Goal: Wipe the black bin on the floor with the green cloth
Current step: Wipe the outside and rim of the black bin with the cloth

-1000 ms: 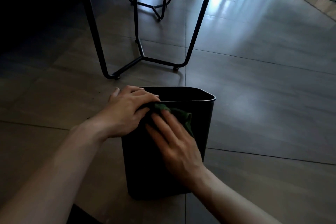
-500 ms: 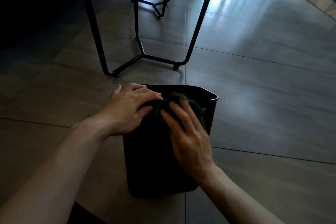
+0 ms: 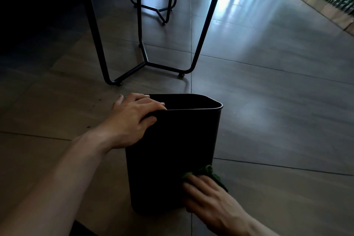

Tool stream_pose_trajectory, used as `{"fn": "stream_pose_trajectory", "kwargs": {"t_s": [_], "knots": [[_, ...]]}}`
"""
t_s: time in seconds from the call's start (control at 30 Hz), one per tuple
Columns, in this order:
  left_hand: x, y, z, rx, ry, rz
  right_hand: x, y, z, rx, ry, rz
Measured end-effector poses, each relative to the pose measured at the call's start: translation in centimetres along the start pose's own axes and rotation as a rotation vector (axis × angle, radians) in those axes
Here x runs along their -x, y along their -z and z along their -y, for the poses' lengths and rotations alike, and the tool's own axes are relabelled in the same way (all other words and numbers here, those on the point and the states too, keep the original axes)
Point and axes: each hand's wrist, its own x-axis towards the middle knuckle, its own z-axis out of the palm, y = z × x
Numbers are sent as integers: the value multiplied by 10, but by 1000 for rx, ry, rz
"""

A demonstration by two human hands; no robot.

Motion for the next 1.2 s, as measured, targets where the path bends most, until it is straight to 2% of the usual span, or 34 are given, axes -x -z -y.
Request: {"fn": "stream_pose_trajectory", "kwargs": {"t_s": [0.1, 0.23, 0.3, 0.33, 0.4, 0.5, 0.57, 0.67, 0.9, 1.03, 1.1, 1.2], "knots": [[1, 2, -1, 17, -6, 18, -1, 39, -28, -202, -338, -23], [4, 7, -5, 37, -4, 43, -15, 95, -96, -240, -969, -226], [6, 11, -7, 58, 9, 57, -20, 112, -131, -289, -1156, -171], [8, 12, -8, 67, 12, 66, -23, 117, -143, -311, -1183, -115], [11, 15, -8, 77, 13, 79, -32, 121, -161, -306, -1096, 49], [16, 20, -6, 100, 9, 103, -51, 115, -169, -172, -787, 412], [20, 23, -2, 127, 7, 119, -65, 109, -168, -84, -647, 508], [24, 26, 7, 149, 7, 90, -71, 109, -168, -138, -559, 515], [16, 19, 27, 31, 73, -195, -87, 141, -140, -330, -381, 472], [11, 13, 34, 19, 164, -206, -107, 165, -125, -294, -374, 437], [10, 10, 30, 66, 147, -256, -119, 171, -123, -252, -397, 451], [8, 13, 8, 274, 40, -311, -139, 172, -123, -204, -470, 470]]}}
